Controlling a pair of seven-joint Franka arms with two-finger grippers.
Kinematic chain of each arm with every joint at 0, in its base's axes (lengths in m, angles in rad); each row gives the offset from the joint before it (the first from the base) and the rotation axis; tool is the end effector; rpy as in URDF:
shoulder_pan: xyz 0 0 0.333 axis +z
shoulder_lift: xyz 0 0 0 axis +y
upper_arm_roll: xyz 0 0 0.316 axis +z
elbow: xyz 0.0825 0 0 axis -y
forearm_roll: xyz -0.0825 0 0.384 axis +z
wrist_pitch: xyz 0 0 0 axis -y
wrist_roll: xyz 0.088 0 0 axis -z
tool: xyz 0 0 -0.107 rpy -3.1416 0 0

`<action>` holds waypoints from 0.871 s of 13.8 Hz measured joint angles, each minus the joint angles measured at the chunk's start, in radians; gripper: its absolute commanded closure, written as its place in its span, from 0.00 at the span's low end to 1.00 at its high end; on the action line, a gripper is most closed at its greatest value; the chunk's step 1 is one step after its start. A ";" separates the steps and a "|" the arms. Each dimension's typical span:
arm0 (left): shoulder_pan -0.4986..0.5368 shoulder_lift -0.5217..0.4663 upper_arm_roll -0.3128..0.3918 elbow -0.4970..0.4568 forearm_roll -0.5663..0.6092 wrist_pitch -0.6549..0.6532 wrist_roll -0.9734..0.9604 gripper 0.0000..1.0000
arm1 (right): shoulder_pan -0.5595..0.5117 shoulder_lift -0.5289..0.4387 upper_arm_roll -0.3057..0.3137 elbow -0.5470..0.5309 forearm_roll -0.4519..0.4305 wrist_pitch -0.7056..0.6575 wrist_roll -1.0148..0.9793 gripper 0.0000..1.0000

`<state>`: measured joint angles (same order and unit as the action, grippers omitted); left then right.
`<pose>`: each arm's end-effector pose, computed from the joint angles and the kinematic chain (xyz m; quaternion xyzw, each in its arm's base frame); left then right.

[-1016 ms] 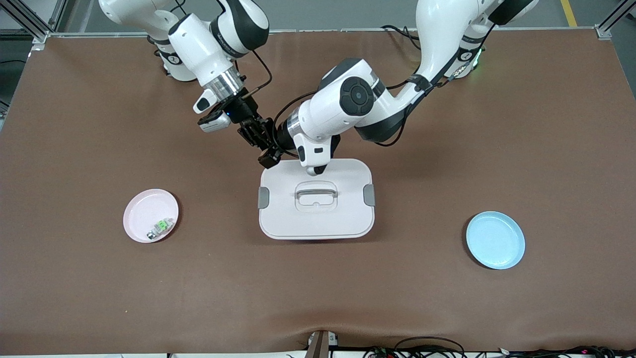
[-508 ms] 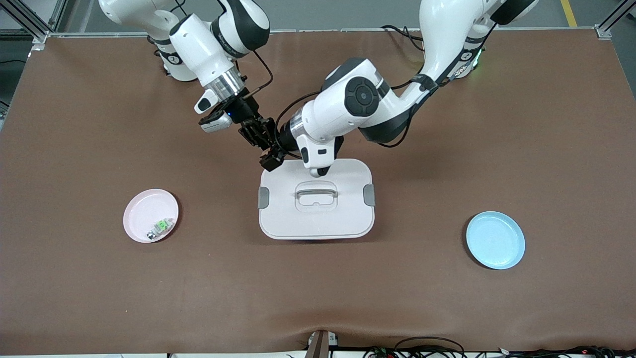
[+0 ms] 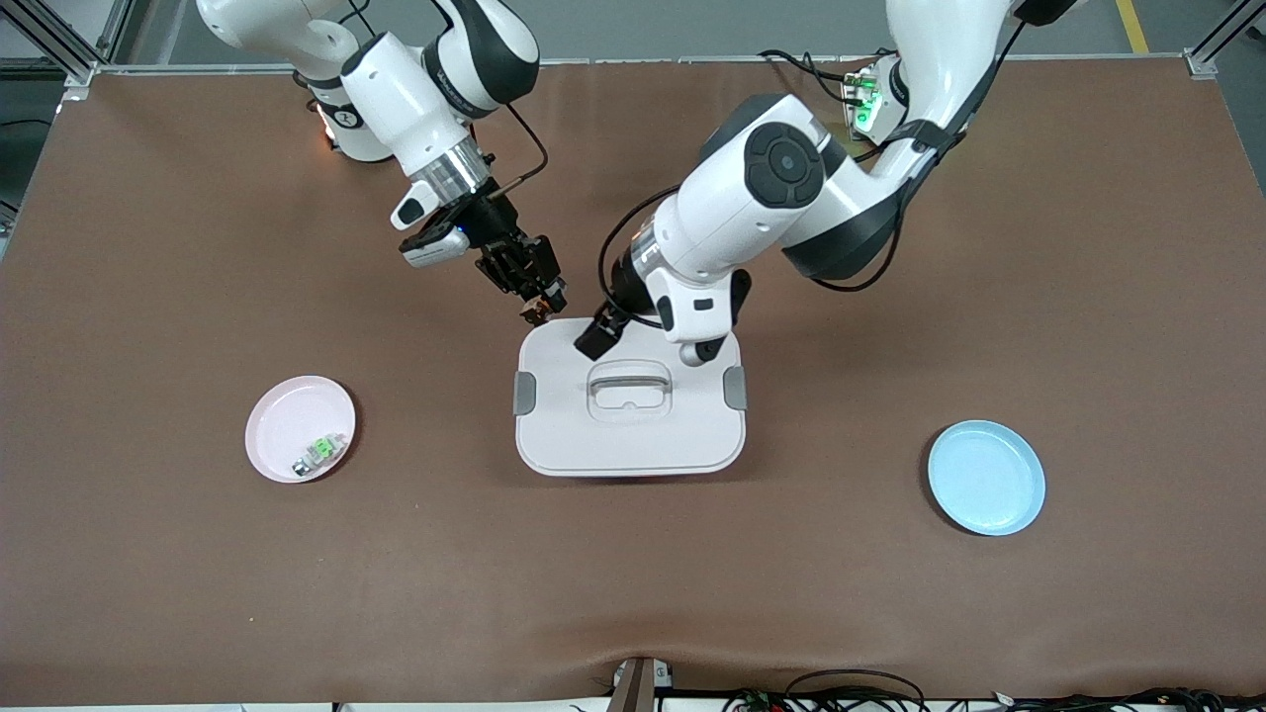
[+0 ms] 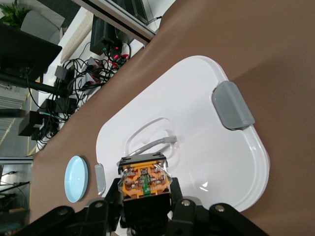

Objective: Transfer orange switch to right arm and place
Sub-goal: 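Open the left gripper and withdraw it while the right gripper pulls away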

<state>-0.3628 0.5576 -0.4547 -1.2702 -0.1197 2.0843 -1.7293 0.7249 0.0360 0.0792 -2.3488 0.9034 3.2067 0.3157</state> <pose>0.5565 -0.4815 0.4905 0.8423 0.4894 -0.1144 0.1946 0.4211 0.3296 0.3899 -0.8995 0.1996 -0.2249 0.3170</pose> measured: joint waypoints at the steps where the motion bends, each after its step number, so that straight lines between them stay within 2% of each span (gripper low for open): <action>1: 0.014 -0.010 0.001 0.000 0.038 -0.020 0.002 0.00 | 0.000 0.005 0.000 0.000 0.000 -0.009 -0.019 1.00; 6: 0.111 -0.046 0.004 0.000 0.152 -0.127 0.123 0.00 | 0.000 0.012 -0.005 0.000 0.000 -0.060 -0.153 1.00; 12: 0.285 -0.098 0.009 0.001 0.216 -0.259 0.438 0.00 | -0.040 0.014 -0.022 0.000 0.000 -0.149 -0.374 1.00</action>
<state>-0.0778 0.4591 -0.4454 -1.2693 0.0962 1.8250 -1.2910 0.6845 0.0498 0.0571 -2.3491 0.9034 3.0581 -0.0586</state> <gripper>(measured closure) 0.000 0.581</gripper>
